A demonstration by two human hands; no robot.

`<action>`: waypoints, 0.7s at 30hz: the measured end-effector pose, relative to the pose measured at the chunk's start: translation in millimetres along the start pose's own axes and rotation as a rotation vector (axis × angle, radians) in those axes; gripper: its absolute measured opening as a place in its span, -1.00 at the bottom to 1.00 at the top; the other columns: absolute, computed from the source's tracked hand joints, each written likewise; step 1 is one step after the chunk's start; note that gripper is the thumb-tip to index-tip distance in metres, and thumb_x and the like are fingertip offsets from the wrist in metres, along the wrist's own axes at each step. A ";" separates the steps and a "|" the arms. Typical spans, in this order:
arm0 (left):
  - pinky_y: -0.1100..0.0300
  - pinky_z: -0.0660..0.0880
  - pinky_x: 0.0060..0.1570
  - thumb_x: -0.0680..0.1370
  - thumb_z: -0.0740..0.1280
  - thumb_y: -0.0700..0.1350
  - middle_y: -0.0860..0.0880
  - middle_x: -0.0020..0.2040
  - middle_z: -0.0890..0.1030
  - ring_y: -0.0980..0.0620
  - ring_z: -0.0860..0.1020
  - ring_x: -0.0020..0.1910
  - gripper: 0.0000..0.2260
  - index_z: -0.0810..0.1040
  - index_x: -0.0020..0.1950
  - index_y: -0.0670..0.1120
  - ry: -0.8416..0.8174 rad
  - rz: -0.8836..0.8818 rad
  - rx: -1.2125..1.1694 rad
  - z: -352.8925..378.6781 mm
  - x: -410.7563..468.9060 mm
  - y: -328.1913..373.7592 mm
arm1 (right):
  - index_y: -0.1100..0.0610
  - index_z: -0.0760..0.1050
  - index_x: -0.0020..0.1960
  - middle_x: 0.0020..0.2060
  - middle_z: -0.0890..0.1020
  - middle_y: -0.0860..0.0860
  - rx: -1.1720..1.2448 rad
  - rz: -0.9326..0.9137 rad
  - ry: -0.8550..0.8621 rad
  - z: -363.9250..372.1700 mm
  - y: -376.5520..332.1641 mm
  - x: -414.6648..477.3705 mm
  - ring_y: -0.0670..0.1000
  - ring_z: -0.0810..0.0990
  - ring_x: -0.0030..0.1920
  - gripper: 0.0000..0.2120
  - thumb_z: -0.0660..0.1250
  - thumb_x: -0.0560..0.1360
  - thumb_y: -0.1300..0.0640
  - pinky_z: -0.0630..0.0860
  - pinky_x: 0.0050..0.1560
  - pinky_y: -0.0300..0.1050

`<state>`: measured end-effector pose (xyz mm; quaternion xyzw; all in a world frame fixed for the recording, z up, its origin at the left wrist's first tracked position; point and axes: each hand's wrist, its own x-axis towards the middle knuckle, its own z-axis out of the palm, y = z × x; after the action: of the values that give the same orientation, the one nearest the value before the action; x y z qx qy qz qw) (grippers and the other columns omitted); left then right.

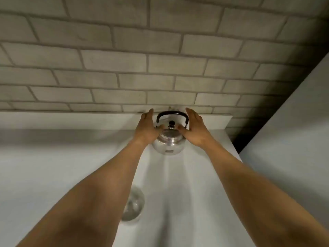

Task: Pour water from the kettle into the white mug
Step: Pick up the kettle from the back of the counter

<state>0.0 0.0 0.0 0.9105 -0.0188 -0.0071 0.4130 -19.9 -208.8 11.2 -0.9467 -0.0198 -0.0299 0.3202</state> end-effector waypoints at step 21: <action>0.21 0.44 -0.10 0.69 0.28 -0.03 -0.05 0.04 0.69 -0.06 0.64 0.01 -0.81 0.61 0.22 -0.06 0.036 0.031 0.036 -5.1 -25.2 28.1 | 0.00 0.66 -0.02 -0.35 0.64 -0.19 0.229 -0.238 -0.048 -28.8 -10.8 14.0 -0.24 0.56 -0.33 -0.76 0.39 0.59 -0.16 0.39 -0.30 -0.38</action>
<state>-25.8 -13.6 24.5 0.9173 -0.0257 0.0162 0.3970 -7.9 -217.4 41.5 -0.8954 -0.1426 -0.0424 0.4197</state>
